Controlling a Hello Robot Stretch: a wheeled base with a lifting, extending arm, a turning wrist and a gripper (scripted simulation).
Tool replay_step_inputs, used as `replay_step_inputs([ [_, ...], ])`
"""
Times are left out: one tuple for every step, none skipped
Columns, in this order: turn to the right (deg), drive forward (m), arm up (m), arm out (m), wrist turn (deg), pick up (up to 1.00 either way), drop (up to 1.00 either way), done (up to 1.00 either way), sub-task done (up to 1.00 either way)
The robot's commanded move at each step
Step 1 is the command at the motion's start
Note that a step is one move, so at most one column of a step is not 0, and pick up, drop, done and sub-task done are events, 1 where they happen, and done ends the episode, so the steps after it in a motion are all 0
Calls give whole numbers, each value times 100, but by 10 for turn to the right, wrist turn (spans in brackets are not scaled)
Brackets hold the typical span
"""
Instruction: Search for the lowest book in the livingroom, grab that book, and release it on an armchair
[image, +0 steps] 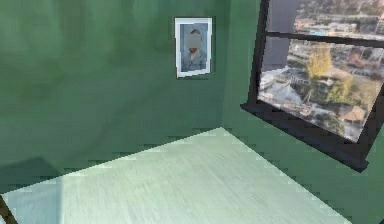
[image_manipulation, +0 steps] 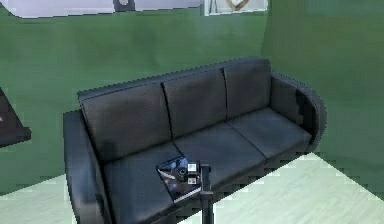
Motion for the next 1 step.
replay_step_inputs([
  [0,0,-30,0,0,0,0,0,0],
])
